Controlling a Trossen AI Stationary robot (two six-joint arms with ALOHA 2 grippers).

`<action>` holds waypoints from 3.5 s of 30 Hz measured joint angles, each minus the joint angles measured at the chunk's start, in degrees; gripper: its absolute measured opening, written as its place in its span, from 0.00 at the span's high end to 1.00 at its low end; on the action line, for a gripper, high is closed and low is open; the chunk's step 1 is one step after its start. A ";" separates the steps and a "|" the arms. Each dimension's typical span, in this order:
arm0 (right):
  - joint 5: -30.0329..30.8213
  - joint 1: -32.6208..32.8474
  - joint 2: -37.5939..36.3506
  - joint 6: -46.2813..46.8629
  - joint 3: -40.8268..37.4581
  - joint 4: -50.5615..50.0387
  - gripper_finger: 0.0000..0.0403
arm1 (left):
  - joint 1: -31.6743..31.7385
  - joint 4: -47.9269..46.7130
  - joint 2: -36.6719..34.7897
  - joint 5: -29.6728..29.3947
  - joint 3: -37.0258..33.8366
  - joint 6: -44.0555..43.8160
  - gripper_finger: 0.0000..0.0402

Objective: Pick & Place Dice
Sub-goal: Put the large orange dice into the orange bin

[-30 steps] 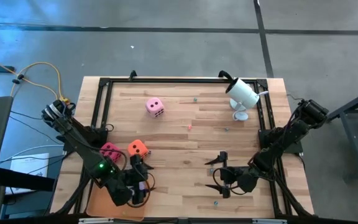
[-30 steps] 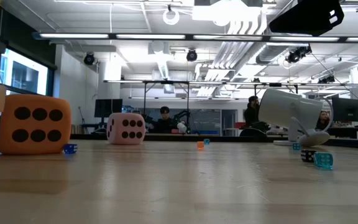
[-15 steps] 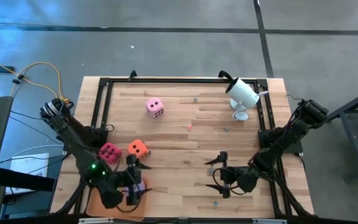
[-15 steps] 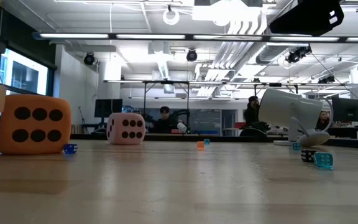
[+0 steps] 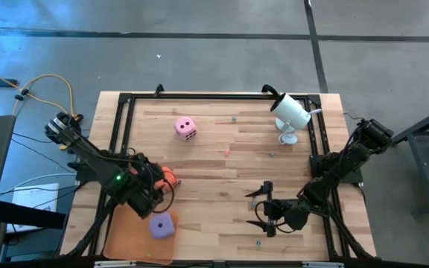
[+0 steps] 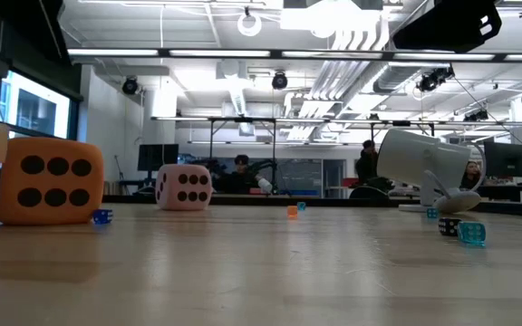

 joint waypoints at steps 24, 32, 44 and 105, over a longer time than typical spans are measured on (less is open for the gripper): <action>-0.07 0.00 0.00 0.00 0.00 0.01 0.01 | 21.45 0.83 0.37 23.86 -0.06 -6.51 0.07; -0.20 0.00 0.00 0.05 0.00 -0.26 0.01 | 21.88 2.60 1.49 30.03 -0.13 1.97 0.07; -0.22 0.00 0.00 0.13 0.02 0.02 0.01 | 21.64 5.84 1.90 30.06 -3.99 3.70 0.07; -0.23 0.02 0.00 0.04 0.02 -0.02 0.01 | 22.73 18.25 2.03 30.70 -14.31 4.38 0.07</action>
